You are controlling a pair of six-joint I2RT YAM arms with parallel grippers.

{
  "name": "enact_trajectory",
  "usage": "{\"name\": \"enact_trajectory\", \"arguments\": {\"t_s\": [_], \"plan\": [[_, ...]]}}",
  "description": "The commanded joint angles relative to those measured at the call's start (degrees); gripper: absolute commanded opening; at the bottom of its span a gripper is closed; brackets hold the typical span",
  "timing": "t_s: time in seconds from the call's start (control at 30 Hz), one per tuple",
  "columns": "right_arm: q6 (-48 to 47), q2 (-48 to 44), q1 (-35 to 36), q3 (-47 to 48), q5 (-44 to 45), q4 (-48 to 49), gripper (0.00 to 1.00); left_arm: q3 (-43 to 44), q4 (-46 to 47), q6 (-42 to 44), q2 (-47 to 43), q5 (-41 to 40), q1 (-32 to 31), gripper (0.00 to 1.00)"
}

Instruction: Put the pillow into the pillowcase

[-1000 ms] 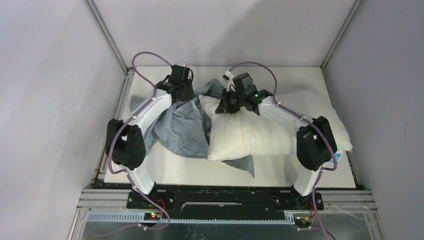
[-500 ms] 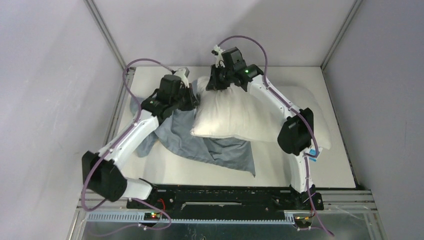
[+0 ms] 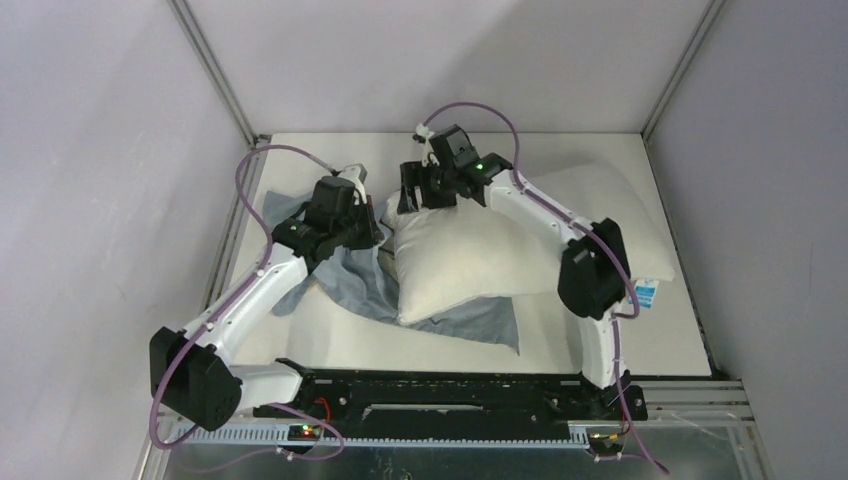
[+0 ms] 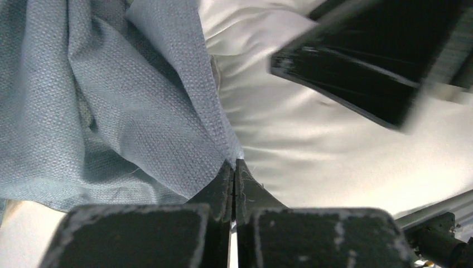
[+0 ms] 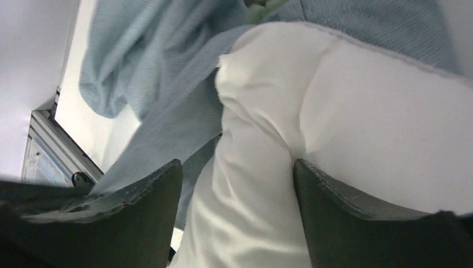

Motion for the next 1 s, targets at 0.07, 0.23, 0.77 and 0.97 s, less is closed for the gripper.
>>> {"name": "enact_trajectory", "arguments": {"t_s": [0.07, 0.23, 0.77, 0.97], "plan": [[-7.9, -16.4, 4.1, -1.7, 14.5, -4.5, 0.79, -1.1, -0.1, -3.0, -0.7, -4.5, 1.0, 0.00], [-11.9, -23.4, 11.4, -14.9, 24.9, -3.0, 0.83, -0.8, 0.0, -3.5, -1.5, -3.4, 1.5, 0.00], [-13.0, -16.9, 26.2, -29.0, 43.5, 1.3, 0.73, -1.1, -0.7, -3.4, -1.9, -0.4, 1.7, 0.00], [-14.2, -18.0, 20.4, -18.5, 38.2, -1.7, 0.00, -2.8, -1.7, -2.8, -3.5, 1.5, 1.5, 0.00]]}}
